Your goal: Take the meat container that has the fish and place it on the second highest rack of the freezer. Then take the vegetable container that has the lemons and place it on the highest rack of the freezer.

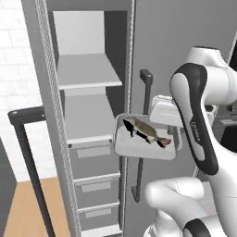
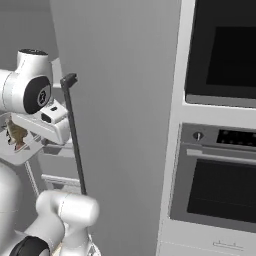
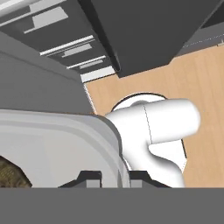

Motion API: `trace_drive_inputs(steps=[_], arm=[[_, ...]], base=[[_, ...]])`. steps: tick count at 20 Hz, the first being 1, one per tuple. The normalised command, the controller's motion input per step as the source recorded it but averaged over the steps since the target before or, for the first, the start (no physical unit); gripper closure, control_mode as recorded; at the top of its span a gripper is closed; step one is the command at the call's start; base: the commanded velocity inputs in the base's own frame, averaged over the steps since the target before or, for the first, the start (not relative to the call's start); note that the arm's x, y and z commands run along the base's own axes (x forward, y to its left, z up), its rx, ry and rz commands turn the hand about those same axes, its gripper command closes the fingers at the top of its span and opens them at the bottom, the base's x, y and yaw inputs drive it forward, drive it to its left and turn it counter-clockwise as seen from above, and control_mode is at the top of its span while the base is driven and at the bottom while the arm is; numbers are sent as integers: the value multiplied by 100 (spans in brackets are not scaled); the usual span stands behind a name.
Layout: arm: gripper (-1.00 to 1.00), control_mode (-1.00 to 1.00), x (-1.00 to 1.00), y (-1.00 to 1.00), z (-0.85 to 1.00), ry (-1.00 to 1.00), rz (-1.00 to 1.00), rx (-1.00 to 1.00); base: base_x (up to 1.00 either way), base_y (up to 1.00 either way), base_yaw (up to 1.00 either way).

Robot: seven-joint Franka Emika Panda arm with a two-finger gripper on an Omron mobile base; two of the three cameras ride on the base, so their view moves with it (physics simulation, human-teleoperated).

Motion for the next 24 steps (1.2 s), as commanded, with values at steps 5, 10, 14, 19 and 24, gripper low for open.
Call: trace_drive_inputs(steps=[5,10,14,19,24], arm=[[100,100,0,0,0,0,0,0],[100,100,0,0,0,0,0,0],[100,100,0,0,0,0,0,0],[100,-100,-14,-23,-9,3,-7,3],[100,-100,-15,-37,-48,10,-31,0]], base=[[7,90,0],[74,8,-6],[78,-11,-11],[9,-6,-3],[0,0,0]])
